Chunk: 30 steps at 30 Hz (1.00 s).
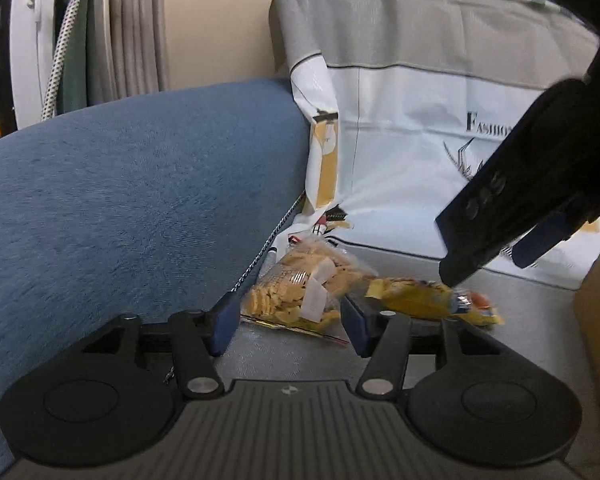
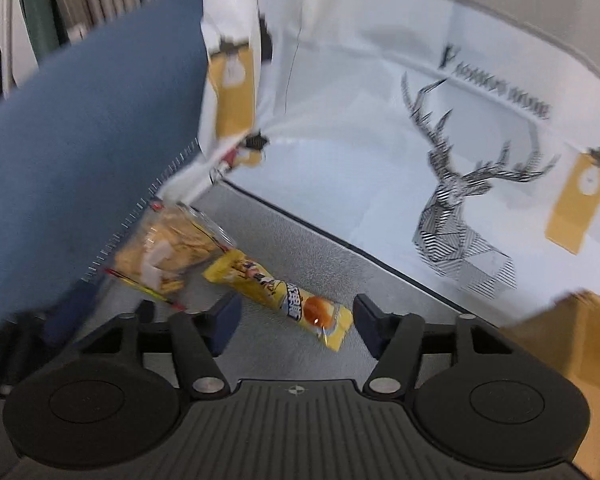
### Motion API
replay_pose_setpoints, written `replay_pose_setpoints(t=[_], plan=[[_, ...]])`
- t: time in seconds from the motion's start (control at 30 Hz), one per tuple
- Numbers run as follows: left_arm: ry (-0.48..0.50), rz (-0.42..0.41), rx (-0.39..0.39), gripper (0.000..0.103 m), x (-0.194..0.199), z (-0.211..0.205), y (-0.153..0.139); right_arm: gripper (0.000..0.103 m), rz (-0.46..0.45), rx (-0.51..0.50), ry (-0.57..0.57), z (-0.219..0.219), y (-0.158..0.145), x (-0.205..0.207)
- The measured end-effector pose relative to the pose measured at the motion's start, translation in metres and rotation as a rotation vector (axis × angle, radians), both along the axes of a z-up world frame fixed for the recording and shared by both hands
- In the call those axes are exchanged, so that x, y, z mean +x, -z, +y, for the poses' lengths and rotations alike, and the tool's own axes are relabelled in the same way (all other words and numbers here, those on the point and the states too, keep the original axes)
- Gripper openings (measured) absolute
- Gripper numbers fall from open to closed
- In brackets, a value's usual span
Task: Organize snacks
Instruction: 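Move both tools back down to the cookie bag and yellow wafer stick, then grasp yellow wafer stick with right tool while left grasps cookie bag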
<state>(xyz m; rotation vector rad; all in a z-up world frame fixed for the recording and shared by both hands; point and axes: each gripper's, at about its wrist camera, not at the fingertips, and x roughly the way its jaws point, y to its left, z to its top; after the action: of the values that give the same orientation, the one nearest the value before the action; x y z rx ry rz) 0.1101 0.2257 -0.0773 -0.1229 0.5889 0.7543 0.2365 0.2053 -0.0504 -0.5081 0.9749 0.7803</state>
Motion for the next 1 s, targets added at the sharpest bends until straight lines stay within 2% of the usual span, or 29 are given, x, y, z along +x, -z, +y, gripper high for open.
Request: replay_pose_setpoints(t=[0.17,0.33,0.43,0.47,0.5,0.53,0.57,0.6,0.77,0.87,1.0], plan=[[0.027,0.059,0.063,0.071,0.015,-0.002,0.012,0.066,0.033,-0.054,-0.066,0.021,0.032,0.015],[0.042,0.101,0.079,0.072,0.027,0.004,0.022,0.066,0.060,-0.100,-0.122,0.036,0.054,0.020],[0.049,0.093,0.053,0.064,0.026,0.012,0.025,0.055,0.079,-0.083,-0.135,0.039,0.059,0.022],[0.056,0.082,0.031,0.057,0.025,0.014,0.025,0.040,0.075,-0.071,-0.146,0.039,0.058,0.021],[0.053,0.075,0.012,0.052,0.024,0.017,0.025,0.021,0.084,-0.059,-0.149,0.038,0.057,0.021],[0.054,0.069,0.000,0.051,0.022,0.019,0.024,0.016,0.101,-0.048,-0.145,0.036,0.055,0.022],[0.056,0.062,-0.013,0.044,0.021,0.021,0.023,0.012,0.121,-0.039,-0.139,0.034,0.053,0.023],[0.065,0.053,-0.040,0.039,0.020,0.023,0.022,0.012,0.135,-0.030,-0.132,0.030,0.051,0.023],[0.081,0.020,-0.091,0.038,0.009,0.022,0.013,0.012,0.137,0.025,-0.041,-0.003,0.022,0.010],[0.098,0.009,-0.136,0.038,-0.003,0.021,0.009,0.012,0.100,0.045,0.021,-0.029,-0.002,-0.009],[0.124,-0.014,-0.233,0.038,-0.024,0.020,0.001,0.012,0.052,0.105,0.091,-0.080,-0.038,-0.051]])
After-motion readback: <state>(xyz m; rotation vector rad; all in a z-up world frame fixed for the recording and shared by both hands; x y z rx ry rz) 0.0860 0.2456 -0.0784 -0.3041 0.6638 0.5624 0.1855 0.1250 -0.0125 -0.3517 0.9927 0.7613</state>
